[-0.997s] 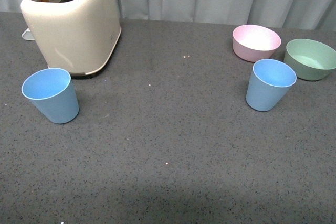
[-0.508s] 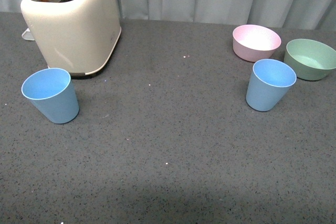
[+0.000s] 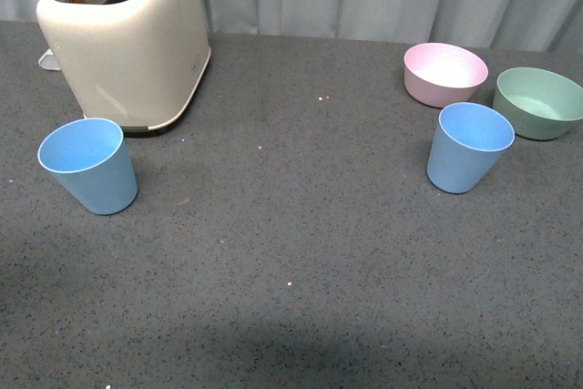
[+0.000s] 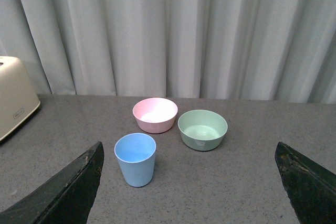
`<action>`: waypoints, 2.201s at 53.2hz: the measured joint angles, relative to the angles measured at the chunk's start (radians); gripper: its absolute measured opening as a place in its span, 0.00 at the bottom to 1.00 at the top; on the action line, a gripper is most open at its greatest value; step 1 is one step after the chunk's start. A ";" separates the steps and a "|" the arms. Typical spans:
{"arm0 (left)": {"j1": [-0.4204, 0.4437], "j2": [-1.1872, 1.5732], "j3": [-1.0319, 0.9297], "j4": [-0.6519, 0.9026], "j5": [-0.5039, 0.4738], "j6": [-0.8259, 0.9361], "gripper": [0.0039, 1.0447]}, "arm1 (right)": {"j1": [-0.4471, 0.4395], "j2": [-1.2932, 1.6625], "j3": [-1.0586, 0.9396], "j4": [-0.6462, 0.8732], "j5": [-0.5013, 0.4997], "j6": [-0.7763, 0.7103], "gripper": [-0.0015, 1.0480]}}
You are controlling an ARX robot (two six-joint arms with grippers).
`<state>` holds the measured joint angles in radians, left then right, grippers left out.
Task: Stack blue cups with both arms
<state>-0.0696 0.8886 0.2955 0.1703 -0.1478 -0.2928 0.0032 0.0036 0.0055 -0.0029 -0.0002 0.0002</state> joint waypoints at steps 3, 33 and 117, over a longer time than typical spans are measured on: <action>0.000 0.123 0.059 0.024 0.035 -0.011 0.94 | 0.000 0.000 0.000 0.000 0.001 0.000 0.91; -0.030 0.786 0.465 -0.123 0.137 -0.109 0.94 | 0.000 0.000 0.000 0.000 0.001 0.000 0.91; -0.113 1.048 0.755 -0.317 0.151 -0.209 0.03 | -0.001 0.000 0.000 0.000 0.000 0.000 0.91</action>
<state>-0.1825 1.9369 1.0508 -0.1471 0.0029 -0.5014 0.0025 0.0036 0.0055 -0.0029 0.0002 0.0002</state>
